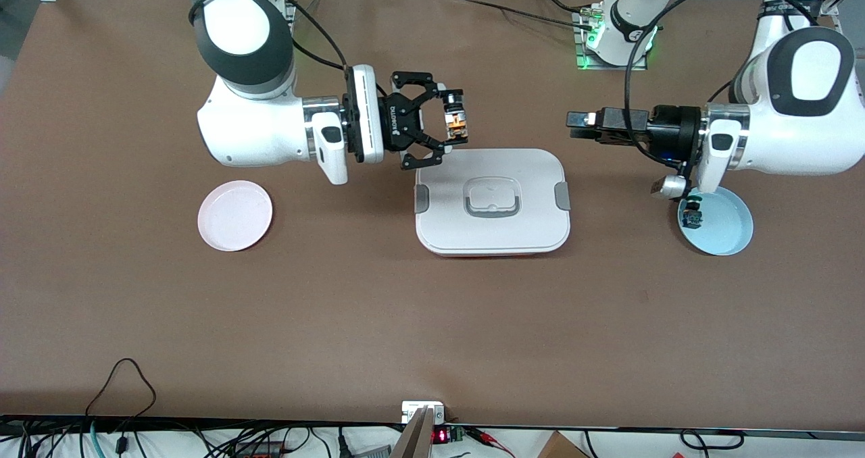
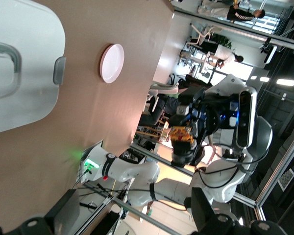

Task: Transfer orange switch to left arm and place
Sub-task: 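Carry the switch above the box while the left gripper reaches toward it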

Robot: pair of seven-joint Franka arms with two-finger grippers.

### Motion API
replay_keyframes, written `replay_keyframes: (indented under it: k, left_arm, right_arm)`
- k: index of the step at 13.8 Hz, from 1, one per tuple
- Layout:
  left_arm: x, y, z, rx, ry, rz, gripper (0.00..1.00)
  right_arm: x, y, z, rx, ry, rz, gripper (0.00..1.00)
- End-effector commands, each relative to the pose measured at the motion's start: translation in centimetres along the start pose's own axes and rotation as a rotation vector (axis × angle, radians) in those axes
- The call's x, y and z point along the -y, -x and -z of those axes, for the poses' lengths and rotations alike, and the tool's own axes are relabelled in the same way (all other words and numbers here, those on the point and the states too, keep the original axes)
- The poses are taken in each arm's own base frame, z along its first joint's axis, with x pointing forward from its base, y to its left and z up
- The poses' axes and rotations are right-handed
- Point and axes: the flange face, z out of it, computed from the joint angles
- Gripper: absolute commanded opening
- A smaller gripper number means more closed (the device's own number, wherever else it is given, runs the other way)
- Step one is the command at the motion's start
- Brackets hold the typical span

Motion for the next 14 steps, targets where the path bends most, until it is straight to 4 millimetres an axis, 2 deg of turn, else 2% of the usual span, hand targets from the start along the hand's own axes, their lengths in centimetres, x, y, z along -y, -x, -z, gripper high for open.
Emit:
replay_keyframes:
  k: [1, 4, 5, 7, 8, 10, 14]
  left_arm:
    - [-0.7, 0.6, -2.1, -0.051, 0.066, -0.011, 1.00]
    - [-0.9, 0.4, -4.6, -0.082, 0.078, -0.004, 1.00]
    - [-1.3, 0.6, -6.3, -0.087, 0.098, -0.001, 1.00]
    - [-1.5, 0.4, -7.2, -0.124, 0.098, 0.002, 1.00]
    - [-1.5, 0.4, -8.4, -0.124, 0.093, -0.012, 1.00]
    - [-1.5, 0.1, -9.4, -0.145, 0.086, -0.023, 1.00]
    - [-1.8, 0.0, -9.5, -0.149, 0.099, -0.024, 1.00]
  right_arm:
    - [-0.5, 0.6, -0.8, -0.088, 0.000, 0.030, 0.00]
    - [-0.7, 0.8, -1.0, -0.111, 0.001, 0.040, 0.00]
    - [-0.7, 0.6, -1.0, -0.136, 0.005, 0.055, 0.00]
    - [-1.2, 1.1, -1.2, -0.191, 0.012, 0.069, 0.00]
    - [-1.1, 1.1, -1.4, -0.200, 0.016, 0.065, 0.00]
    - [-1.3, 1.2, -1.7, -0.190, 0.066, 0.061, 0.00]
    - [-1.1, 1.3, -2.5, -0.179, 0.085, 0.044, 0.00]
